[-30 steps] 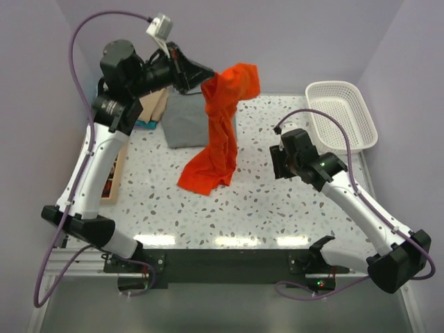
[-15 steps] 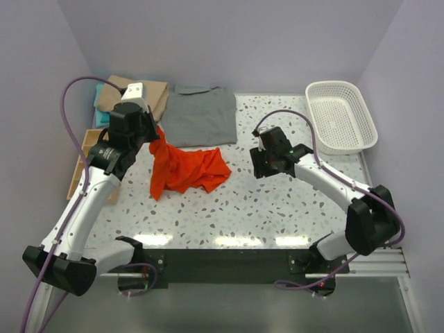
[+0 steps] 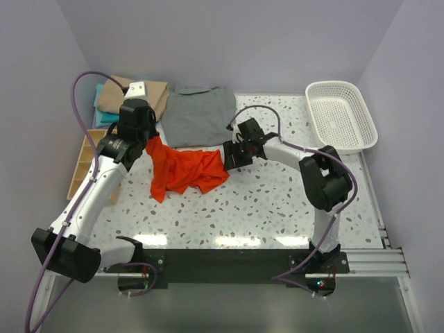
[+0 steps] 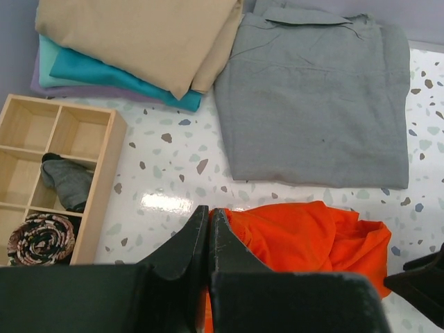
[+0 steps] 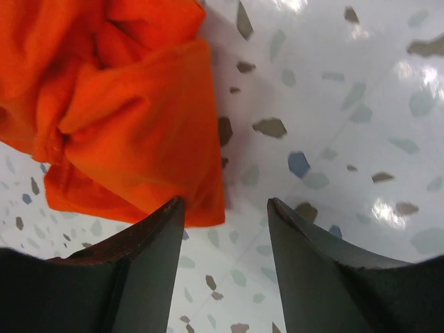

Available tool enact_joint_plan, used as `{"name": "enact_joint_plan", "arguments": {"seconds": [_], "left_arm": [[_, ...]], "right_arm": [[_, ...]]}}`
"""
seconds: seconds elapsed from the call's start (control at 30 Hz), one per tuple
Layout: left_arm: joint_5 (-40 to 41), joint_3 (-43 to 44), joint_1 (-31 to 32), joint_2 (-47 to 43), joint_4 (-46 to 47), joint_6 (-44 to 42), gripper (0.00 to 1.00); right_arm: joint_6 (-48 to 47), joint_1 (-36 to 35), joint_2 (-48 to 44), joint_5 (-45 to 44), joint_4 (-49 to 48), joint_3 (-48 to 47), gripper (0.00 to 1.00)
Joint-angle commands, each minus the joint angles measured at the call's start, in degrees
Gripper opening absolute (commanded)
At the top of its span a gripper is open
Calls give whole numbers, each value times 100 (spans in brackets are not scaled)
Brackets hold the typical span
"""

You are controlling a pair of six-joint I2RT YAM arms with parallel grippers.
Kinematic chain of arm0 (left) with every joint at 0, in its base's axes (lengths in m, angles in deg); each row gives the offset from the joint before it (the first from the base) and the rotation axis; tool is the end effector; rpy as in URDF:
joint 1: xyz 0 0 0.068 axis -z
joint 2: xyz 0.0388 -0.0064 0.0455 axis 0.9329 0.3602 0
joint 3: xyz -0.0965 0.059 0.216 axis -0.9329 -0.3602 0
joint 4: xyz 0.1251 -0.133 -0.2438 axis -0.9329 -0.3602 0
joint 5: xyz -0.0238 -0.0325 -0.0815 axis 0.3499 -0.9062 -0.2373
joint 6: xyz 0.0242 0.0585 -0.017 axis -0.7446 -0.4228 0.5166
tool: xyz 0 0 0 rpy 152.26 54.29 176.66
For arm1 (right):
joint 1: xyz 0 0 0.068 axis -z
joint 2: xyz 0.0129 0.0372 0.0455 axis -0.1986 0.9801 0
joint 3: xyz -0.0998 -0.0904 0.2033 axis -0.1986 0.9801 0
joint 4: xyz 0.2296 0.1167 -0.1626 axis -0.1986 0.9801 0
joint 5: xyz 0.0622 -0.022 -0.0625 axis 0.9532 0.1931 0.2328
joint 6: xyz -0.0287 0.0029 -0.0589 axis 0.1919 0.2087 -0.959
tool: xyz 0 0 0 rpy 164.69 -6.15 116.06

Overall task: Fold and stack the t-shirts
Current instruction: Flatten the tshirt out

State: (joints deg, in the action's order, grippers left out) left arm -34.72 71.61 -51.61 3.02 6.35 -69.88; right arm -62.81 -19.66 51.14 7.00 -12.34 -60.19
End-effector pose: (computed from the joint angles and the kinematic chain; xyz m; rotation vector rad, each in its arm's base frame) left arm 0.3276 -0.0806 0.3439 -0.2518 2.0140 0.0354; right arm 0.3750 0.2435 0.1084 -0.4945 2.5673 0.6687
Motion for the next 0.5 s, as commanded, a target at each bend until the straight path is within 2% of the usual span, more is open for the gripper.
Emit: {"name": "enact_joint_plan", "arguments": {"seconds": [0.0, 0.2, 0.3, 0.4, 0.43, 0.47], "left_arm": [[-4, 66, -67, 12, 426, -75, 0], [-224, 39, -119, 100, 497, -58, 0], [-303, 22, -146, 126, 523, -40, 0], [-408, 13, -172, 144, 541, -40, 0], [-426, 13, -181, 144, 541, -40, 0], [-435, 13, -190, 135, 532, -40, 0]], "right_arm": [[75, 0, 198, 749, -454, -653, 56], [215, -9, 664, 1260, -613, -891, 56], [224, 0, 831, 1506, -621, -970, 46], [207, 0, 814, 1585, -622, -962, 16], [207, 0, 735, 1507, -630, -918, 0], [189, -9, 639, 1384, -665, -787, 0]]}}
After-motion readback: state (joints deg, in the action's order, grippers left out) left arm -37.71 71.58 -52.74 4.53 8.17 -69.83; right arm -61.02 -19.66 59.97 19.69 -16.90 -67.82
